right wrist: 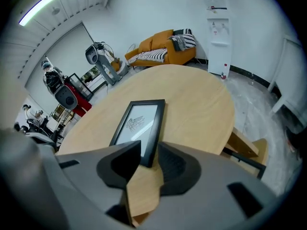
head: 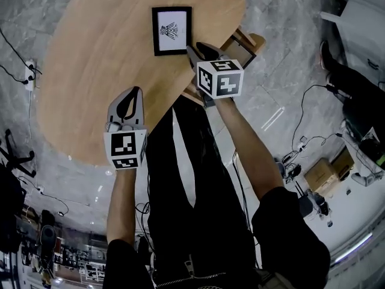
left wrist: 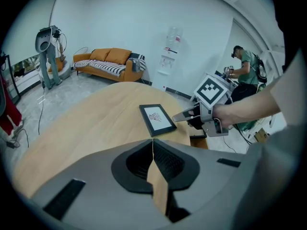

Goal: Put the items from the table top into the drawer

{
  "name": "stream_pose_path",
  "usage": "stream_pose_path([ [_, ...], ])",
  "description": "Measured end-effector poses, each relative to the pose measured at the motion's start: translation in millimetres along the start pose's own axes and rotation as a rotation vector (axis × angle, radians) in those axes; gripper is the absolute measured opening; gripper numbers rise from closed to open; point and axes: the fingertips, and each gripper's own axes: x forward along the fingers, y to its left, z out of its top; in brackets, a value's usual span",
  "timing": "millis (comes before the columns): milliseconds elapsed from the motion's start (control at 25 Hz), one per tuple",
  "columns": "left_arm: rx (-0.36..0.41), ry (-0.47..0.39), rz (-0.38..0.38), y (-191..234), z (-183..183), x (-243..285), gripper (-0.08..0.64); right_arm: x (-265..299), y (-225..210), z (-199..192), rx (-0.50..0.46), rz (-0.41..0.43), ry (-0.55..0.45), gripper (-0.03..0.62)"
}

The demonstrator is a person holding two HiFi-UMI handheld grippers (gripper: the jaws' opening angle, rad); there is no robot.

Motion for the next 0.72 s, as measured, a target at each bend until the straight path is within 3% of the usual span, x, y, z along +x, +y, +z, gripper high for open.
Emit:
stream_pose_path([
  [440,-0.072,0.009,0.027,21,-18,-11,0.015,33,-11,14,0.014,-0.041,0.065,0.104],
  [720,-0.091,0.004,0.023,28,-16,-9,0.015,38,-13,12,0.100,-0.016,0.088,0.098],
])
